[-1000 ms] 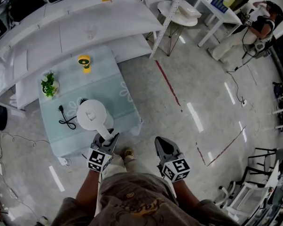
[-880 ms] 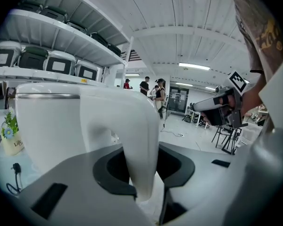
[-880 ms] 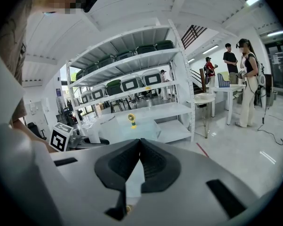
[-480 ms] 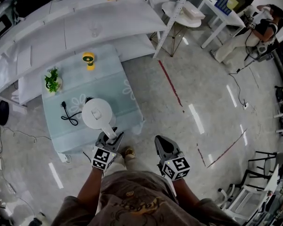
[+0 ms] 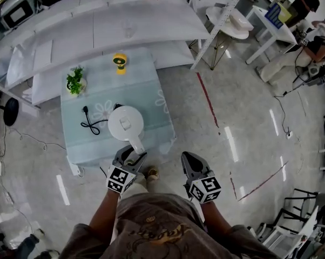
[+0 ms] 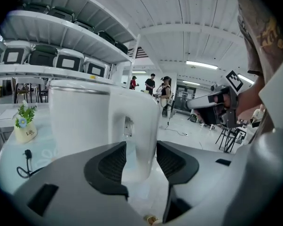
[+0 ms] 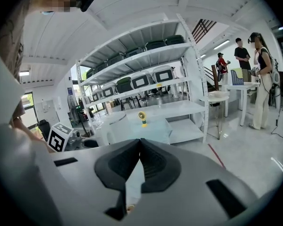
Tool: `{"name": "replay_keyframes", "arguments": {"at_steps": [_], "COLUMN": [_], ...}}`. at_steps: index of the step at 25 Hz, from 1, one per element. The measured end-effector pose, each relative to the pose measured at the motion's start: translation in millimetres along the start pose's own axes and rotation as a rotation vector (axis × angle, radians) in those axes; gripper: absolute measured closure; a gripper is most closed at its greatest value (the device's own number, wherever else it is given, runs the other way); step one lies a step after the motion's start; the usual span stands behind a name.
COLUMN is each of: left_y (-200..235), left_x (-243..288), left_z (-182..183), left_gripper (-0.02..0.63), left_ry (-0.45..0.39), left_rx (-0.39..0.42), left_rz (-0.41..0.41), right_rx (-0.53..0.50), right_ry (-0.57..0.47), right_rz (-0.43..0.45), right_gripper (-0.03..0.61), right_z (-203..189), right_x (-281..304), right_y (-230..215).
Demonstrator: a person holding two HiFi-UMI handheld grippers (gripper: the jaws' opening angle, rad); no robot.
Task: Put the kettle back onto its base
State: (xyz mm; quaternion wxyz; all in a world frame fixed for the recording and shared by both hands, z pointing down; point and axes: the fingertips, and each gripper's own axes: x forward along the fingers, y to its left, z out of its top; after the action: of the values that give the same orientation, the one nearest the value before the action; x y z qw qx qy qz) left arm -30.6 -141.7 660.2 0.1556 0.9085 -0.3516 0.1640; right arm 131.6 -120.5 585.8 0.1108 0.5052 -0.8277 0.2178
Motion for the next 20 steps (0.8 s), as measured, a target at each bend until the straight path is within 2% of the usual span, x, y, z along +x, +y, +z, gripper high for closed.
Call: {"name": "replay_keyframes", "arguments": {"at_steps": [10, 16, 20], "left_y": [22, 48, 64], "left_x": [-69, -113, -140], "left_z": [42, 90, 127], "left_gripper": [0.407, 0.407, 0.407], "left_ry": [-0.067, -0.182, -0.276], "left_rx": [-0.059, -0.108, -0.126], "left_rz": [0.052, 0.142, 0.170], "right_rx": [-0.056, -0.085, -0.105], "right_ry": [-0.017, -0.070, -0.109], "right_rz": [0.121, 0.172, 0.182], "right_gripper": [0.577, 0.577, 0.577], "right_z": [25, 54, 77], "right_x": [45, 56, 58], "right_y": [34, 59, 66]}}
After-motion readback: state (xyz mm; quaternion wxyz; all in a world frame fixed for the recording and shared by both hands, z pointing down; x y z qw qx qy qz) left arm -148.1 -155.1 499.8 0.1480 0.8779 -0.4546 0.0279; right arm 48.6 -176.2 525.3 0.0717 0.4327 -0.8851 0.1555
